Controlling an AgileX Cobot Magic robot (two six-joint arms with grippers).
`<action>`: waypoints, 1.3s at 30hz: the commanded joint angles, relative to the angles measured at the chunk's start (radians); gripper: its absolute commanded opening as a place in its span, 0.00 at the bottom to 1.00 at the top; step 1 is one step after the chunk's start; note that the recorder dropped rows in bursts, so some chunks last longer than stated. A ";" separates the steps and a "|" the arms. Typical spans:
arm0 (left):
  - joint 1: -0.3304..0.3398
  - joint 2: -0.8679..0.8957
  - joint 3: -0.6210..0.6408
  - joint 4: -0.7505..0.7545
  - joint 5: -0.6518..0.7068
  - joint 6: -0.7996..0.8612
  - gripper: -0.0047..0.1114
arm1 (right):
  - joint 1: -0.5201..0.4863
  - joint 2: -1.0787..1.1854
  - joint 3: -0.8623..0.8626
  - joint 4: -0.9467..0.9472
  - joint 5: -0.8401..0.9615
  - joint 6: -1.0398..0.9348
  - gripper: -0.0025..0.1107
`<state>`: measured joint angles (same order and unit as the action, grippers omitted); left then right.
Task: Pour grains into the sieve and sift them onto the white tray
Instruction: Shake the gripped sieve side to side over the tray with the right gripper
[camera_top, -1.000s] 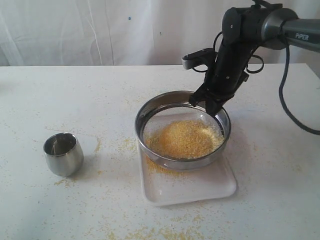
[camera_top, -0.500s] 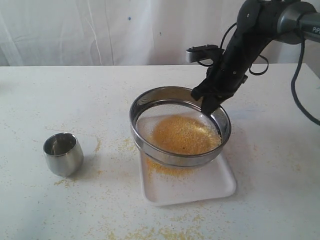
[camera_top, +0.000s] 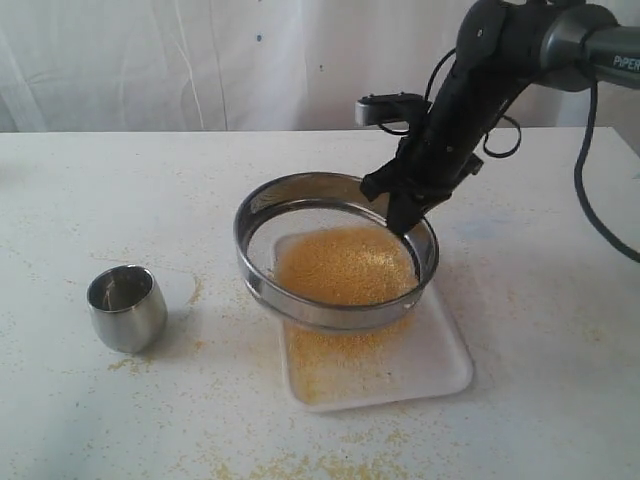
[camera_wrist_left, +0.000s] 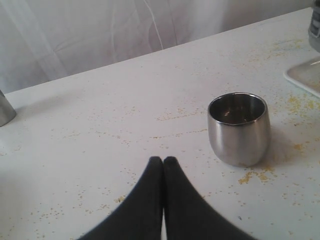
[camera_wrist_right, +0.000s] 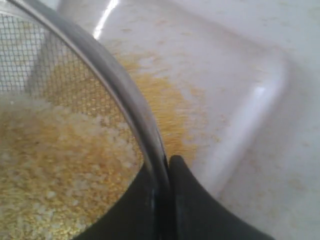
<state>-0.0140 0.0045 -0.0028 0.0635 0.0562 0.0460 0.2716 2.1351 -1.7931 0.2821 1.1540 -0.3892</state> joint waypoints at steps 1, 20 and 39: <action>0.003 -0.005 0.003 -0.006 -0.003 -0.001 0.04 | -0.020 -0.021 -0.001 -0.106 -0.009 0.213 0.02; 0.003 -0.005 0.003 -0.006 -0.003 -0.001 0.04 | 0.016 -0.019 -0.001 -0.167 -0.034 0.299 0.02; 0.003 -0.005 0.003 -0.006 -0.003 -0.001 0.04 | 0.030 -0.020 0.001 -0.071 0.023 0.150 0.02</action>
<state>-0.0140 0.0045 -0.0028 0.0635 0.0562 0.0460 0.3185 2.1363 -1.7890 0.1266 1.1475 -0.1389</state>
